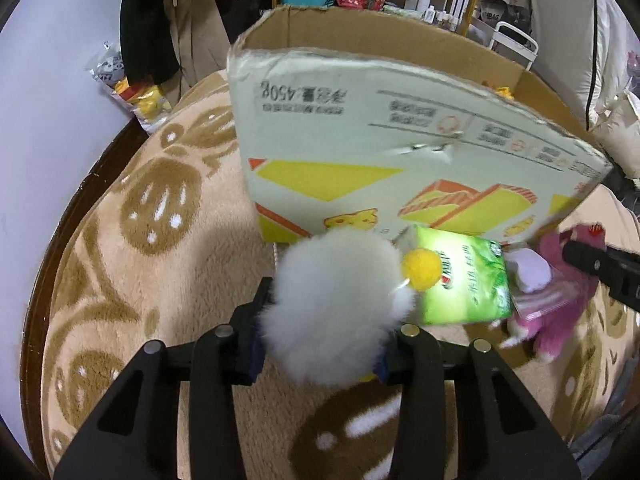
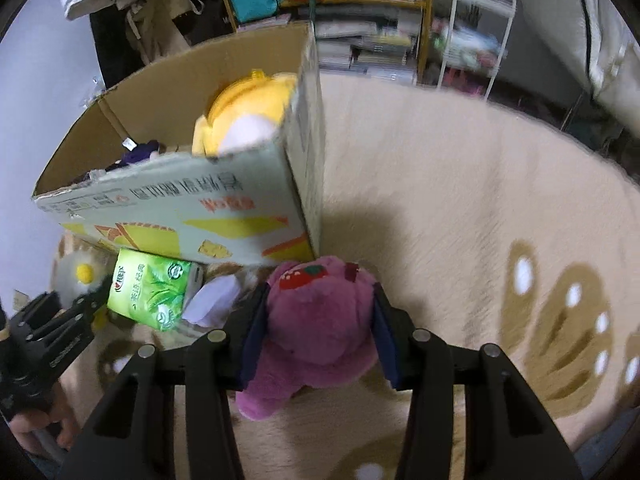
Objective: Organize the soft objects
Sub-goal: 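Lift the pompom with the left tool while the right tool carries the bear over the box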
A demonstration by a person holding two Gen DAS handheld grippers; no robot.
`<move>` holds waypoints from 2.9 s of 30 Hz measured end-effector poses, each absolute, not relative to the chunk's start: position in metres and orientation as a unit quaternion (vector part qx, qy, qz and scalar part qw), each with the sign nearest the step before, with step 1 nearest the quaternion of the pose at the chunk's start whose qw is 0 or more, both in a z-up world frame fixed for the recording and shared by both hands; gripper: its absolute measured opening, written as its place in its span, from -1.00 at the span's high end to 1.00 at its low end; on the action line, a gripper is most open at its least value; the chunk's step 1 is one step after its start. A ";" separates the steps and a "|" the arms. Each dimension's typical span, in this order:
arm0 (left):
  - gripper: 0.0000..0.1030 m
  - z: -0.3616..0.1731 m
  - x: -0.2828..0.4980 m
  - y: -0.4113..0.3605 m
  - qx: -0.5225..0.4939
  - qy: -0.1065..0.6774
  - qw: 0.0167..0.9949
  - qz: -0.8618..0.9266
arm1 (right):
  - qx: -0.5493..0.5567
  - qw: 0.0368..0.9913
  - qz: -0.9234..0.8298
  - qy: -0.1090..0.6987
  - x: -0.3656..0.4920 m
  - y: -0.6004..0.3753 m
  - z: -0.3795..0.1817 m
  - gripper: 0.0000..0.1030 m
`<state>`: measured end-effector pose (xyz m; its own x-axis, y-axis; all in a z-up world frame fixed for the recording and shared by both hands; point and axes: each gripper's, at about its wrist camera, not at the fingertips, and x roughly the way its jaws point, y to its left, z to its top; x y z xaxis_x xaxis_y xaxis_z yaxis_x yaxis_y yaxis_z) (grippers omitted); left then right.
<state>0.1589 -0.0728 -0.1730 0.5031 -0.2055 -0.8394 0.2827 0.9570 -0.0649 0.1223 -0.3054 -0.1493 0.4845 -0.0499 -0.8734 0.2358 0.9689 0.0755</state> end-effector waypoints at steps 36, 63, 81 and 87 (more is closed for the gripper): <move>0.22 -0.031 0.090 -0.072 0.061 0.288 0.943 -0.158 | 0.004 0.974 -0.087 0.210 0.052 -0.294 -0.003 0.02; 0.22 -0.003 0.159 -0.086 0.082 0.273 0.941 -0.183 | 0.032 0.991 -0.013 0.133 0.082 -0.290 -0.003 0.01; 0.19 -0.059 0.191 -0.104 0.098 0.326 0.924 -0.174 | 0.015 0.983 0.011 0.180 0.118 -0.288 -0.041 0.00; 0.18 -0.074 0.198 -0.103 0.100 0.342 0.919 -0.168 | -0.027 0.988 -0.022 0.151 0.116 -0.283 -0.041 0.00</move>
